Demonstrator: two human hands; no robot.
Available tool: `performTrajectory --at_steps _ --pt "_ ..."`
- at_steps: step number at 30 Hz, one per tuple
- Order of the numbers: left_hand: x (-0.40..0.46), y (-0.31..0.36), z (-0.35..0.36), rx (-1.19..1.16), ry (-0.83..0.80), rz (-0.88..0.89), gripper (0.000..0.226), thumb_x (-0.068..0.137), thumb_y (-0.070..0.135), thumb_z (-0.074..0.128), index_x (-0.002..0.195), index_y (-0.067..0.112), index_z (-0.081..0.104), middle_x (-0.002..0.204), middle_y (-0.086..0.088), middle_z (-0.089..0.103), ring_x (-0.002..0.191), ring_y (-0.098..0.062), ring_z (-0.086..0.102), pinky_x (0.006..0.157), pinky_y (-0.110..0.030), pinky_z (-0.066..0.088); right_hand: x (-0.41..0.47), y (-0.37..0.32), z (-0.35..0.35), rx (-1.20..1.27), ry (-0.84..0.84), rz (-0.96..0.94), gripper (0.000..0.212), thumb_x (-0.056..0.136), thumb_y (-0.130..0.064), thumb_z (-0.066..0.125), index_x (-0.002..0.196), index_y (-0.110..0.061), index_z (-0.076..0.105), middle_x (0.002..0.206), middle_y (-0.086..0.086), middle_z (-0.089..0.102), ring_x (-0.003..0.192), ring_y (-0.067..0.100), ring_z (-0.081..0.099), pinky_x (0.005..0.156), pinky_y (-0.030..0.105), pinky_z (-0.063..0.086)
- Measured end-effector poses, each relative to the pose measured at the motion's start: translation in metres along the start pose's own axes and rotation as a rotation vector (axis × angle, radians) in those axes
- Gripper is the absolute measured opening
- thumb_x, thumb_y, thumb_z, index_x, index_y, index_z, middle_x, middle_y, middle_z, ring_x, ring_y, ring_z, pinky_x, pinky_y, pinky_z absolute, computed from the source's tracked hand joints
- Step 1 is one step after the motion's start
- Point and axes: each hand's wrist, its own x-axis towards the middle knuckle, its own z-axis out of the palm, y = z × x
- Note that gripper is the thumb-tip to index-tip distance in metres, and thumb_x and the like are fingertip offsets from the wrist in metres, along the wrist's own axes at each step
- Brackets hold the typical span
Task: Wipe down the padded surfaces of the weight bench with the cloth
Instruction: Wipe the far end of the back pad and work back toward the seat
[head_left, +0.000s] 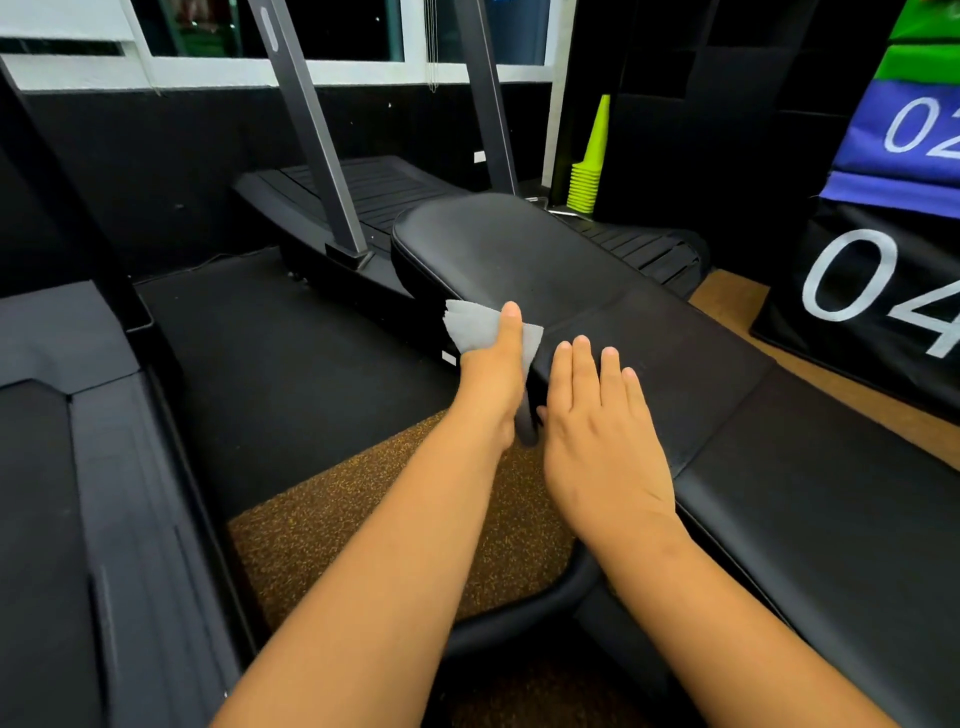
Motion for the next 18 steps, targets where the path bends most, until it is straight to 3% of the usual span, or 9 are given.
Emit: performTrajectory --at_steps 2,3,5,7,10,15,18 --pt "0.011 0.012 0.001 -0.002 0.072 0.022 0.097 0.068 0.082 0.049 0.138 0.016 0.044 0.125 -0.006 0.059 0.107 -0.026 0.06 0.096 -0.04 0.05 0.0 0.001 -0.001 0.007 -0.008 0.001 0.062 0.096 -0.022 0.045 0.148 0.005 0.024 0.15 0.027 0.033 0.137 0.046 0.033 0.11 0.053 0.032" --pt "0.023 0.014 0.002 0.004 0.121 0.053 0.11 0.056 0.086 0.047 0.141 0.016 0.042 0.13 -0.007 0.056 0.11 -0.028 0.058 0.1 -0.043 0.047 0.0 0.0 -0.001 0.004 -0.017 -0.003 0.062 0.097 -0.022 0.044 0.148 0.005 0.023 0.151 0.027 0.032 0.137 0.047 0.032 0.111 0.053 0.032" --pt "0.041 0.012 0.002 0.013 0.16 0.075 0.127 0.037 0.089 0.041 0.141 0.016 0.041 0.129 -0.009 0.056 0.109 -0.03 0.059 0.101 -0.044 0.046 0.0 0.0 -0.002 0.004 -0.026 -0.003 0.061 0.099 -0.022 0.042 0.149 0.005 0.021 0.152 0.027 0.03 0.138 0.046 0.031 0.111 0.053 0.031" --pt "0.044 0.011 0.0 0.003 0.169 0.059 0.131 0.031 0.089 0.04 0.14 0.017 0.042 0.128 -0.008 0.057 0.107 -0.03 0.06 0.099 -0.045 0.047 -0.001 0.0 -0.003 0.003 -0.026 0.002 0.06 0.099 -0.023 0.041 0.149 0.005 0.021 0.152 0.026 0.031 0.138 0.046 0.031 0.111 0.053 0.031" --pt "0.019 0.005 0.0 0.041 0.159 0.079 0.128 0.038 0.088 0.036 0.143 0.015 0.04 0.133 -0.007 0.053 0.114 -0.03 0.056 0.102 -0.046 0.044 -0.001 -0.001 -0.005 0.003 -0.036 0.0 0.06 0.099 -0.022 0.041 0.149 0.005 0.022 0.152 0.026 0.031 0.138 0.046 0.032 0.111 0.052 0.032" --pt "0.003 -0.015 0.001 0.127 0.066 0.142 0.086 0.081 0.075 0.042 0.141 0.013 0.04 0.134 -0.005 0.052 0.114 -0.025 0.053 0.096 -0.039 0.045 -0.001 0.0 -0.003 0.006 -0.026 -0.005 0.062 0.097 -0.022 0.043 0.148 0.005 0.023 0.151 0.027 0.032 0.137 0.046 0.032 0.111 0.052 0.032" --pt "0.027 -0.001 0.0 0.172 0.133 0.133 0.09 0.082 0.076 0.041 0.143 0.01 0.037 0.137 -0.009 0.05 0.117 -0.03 0.052 0.103 -0.044 0.042 0.0 0.0 0.0 0.038 -0.008 -0.005 0.062 0.096 -0.021 0.045 0.148 0.005 0.024 0.15 0.027 0.033 0.137 0.046 0.033 0.11 0.053 0.033"
